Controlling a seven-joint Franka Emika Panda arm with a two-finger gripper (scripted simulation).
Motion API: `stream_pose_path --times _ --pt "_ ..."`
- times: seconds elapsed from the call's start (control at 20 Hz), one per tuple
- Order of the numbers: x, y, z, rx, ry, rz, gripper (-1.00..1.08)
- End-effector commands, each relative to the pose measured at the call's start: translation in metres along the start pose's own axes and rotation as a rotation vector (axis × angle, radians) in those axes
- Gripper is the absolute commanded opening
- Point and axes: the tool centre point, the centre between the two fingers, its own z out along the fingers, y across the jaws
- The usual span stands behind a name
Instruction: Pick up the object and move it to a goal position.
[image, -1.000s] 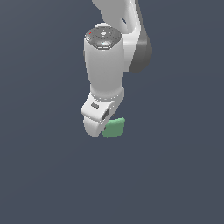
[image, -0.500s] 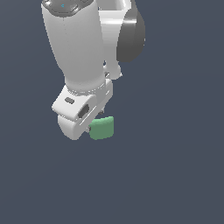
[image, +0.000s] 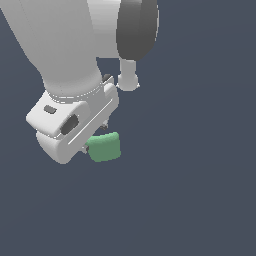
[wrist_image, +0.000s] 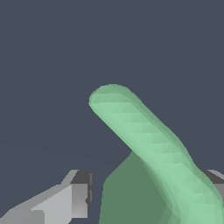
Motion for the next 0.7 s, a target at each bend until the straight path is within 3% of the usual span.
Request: stream_pose_path --times 0.0,0.65 --pt "-0.002 0.005 -0.006 0.000 0.000 0.000 -1.00" --pt "-0.005 0.016 -0.016 0.000 0.000 0.000 -1.00"
